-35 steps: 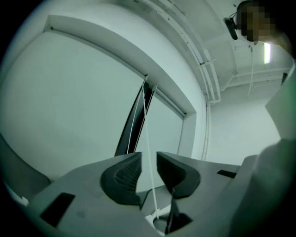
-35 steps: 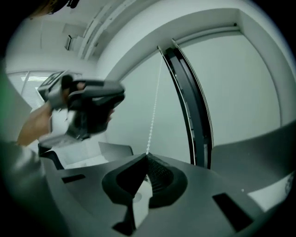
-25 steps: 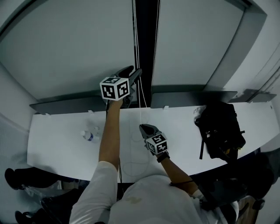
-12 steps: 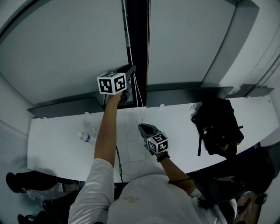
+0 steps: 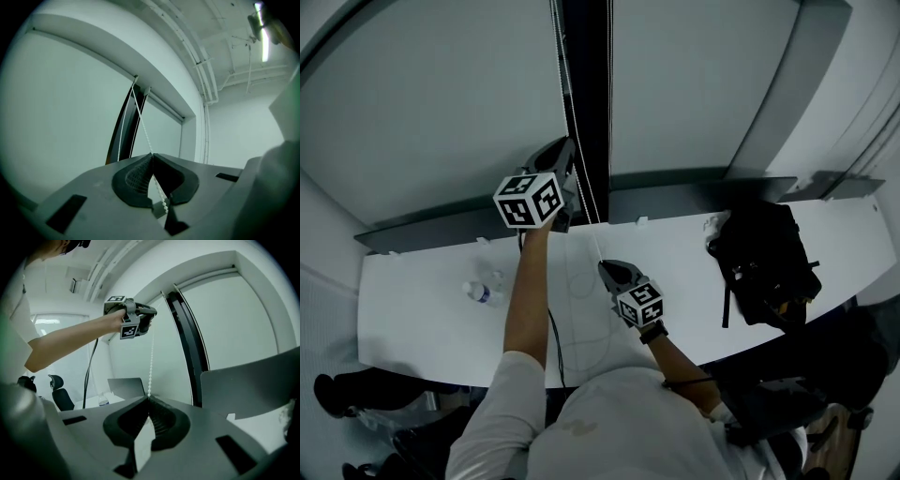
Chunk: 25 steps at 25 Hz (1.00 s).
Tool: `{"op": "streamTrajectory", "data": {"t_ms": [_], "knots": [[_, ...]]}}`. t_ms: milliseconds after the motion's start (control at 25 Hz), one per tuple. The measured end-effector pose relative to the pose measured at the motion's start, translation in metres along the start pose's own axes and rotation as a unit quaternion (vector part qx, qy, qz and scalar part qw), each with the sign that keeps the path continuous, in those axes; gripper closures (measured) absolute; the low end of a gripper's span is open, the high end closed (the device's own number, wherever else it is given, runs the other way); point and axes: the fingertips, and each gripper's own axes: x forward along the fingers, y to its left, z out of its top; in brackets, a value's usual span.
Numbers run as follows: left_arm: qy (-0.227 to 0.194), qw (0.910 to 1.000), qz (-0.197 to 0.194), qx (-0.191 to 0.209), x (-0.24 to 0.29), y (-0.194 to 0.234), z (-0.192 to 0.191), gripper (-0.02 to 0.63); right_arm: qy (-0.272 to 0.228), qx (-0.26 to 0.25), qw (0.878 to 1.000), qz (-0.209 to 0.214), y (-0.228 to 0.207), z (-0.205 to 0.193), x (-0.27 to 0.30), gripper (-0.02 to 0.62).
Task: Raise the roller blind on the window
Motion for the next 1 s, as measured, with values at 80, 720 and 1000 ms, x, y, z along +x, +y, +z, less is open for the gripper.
{"op": "streamTrajectory", "data": {"t_ms": [80, 720, 1000], "knots": [[0.017, 0.9994, 0.011, 0.029, -0.004, -0.004, -0.013, 0.601, 0.033, -0.012, 0.999, 0.005, 0.003, -0.017, 0.002, 0.592], [0.103, 0.9925, 0.047, 0.047, -0.107, -0.008, -0.233, 0.601, 0.149, 0.127, 0.98, 0.021, -0.032, -0.154, -0.053, 0.569], [0.083, 0.9958, 0.033, 0.02, -0.115, -0.042, -0.228, 0.601, -0.088, 0.012, 0.995, 0.043, -0.053, 0.125, 0.009, 0.537]]}}
